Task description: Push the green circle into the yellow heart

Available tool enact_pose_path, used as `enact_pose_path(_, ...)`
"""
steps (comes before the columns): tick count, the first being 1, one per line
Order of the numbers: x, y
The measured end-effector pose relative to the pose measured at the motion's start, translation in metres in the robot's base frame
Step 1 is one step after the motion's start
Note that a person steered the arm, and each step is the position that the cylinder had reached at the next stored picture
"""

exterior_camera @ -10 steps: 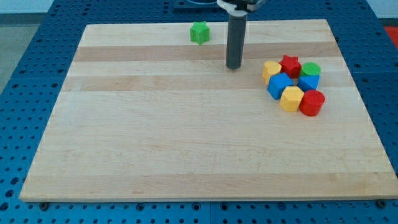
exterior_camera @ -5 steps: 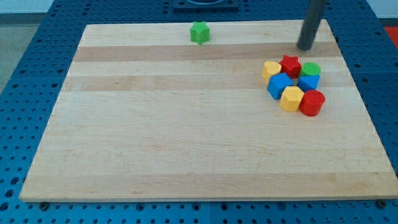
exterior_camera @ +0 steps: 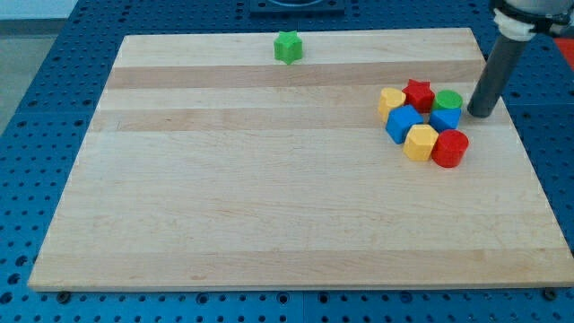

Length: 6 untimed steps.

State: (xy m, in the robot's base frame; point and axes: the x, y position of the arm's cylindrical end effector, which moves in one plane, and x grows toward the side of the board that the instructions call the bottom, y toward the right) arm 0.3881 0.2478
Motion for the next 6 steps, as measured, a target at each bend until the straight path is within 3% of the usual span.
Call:
enact_pose_path(3, 0.002, -0.066)
enact_pose_path(6, -0.027, -0.074)
